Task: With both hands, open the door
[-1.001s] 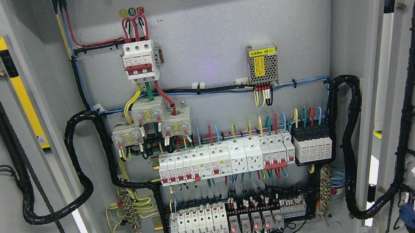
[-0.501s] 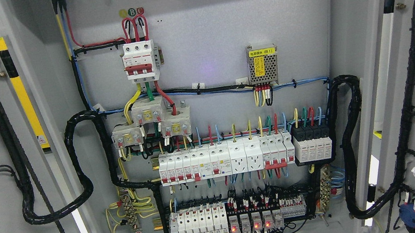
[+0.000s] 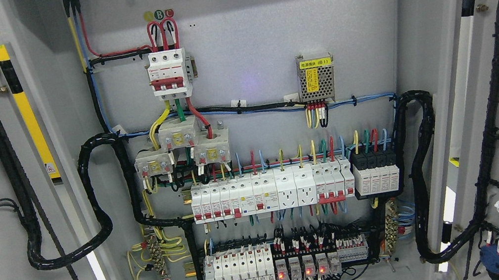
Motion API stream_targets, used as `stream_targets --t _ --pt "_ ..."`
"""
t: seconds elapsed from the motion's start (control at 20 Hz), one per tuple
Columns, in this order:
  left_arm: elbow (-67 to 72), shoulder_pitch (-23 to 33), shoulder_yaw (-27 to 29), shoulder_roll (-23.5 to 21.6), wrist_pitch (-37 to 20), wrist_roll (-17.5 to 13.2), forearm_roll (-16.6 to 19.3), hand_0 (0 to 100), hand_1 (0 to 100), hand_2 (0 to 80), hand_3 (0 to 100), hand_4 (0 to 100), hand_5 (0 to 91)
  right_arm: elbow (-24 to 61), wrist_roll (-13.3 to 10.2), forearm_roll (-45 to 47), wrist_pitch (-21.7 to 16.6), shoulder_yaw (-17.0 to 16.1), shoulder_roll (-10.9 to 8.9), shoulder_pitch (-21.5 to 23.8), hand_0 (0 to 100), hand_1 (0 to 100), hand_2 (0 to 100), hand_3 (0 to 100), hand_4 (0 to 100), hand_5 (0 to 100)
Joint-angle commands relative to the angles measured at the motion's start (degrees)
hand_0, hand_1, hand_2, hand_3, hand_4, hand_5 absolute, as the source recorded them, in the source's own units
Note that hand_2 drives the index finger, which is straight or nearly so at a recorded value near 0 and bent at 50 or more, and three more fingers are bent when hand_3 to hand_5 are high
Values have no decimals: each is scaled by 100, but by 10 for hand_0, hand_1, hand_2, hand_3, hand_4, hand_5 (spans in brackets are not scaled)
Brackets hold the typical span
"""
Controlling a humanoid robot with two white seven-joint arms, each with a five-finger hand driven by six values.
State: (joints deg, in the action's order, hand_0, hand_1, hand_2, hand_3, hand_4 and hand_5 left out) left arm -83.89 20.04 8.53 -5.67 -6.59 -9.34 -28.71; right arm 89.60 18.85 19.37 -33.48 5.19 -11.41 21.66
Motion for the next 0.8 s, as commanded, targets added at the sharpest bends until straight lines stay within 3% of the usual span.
stream_targets --t 0.0,0.2,0.35,0.45,0.55,0.65,0.75 --pt "4391 -490 -1161 558 -35 64 278 120 556 0 0 0 0 -3717 -39 -740 43 668 576 -57 0 500 40 0 0 0" --pt "7303 -1545 -1196 558 -35 -120 278 120 556 0 0 0 0 -4942 -48 -794 52 641 789 -118 0 500 40 0 0 0" --pt "7940 -1653 -1187 655 -26 -183 322 120 556 0 0 0 0 -5600 -57 -803 70 632 903 -153 0 500 40 0 0 0" --pt "8002 -1504 -1256 663 -26 -174 654 120 556 0 0 0 0 -6241 -66 -803 78 632 938 -346 0 500 40 0 0 0" --pt "8204 -1433 -1415 655 -26 -139 1268 120 556 0 0 0 0 -6944 -66 -785 131 623 982 -609 0 500 40 0 0 0" --pt "8432 -1433 -1415 611 -26 -139 1604 120 556 0 0 0 0 -7429 -66 -785 542 614 1070 -777 0 500 40 0 0 0" --pt "8538 -1433 -1424 602 -26 -130 1641 120 556 0 0 0 0 -7624 -75 -785 1331 440 1088 -865 0 500 40 0 0 0"
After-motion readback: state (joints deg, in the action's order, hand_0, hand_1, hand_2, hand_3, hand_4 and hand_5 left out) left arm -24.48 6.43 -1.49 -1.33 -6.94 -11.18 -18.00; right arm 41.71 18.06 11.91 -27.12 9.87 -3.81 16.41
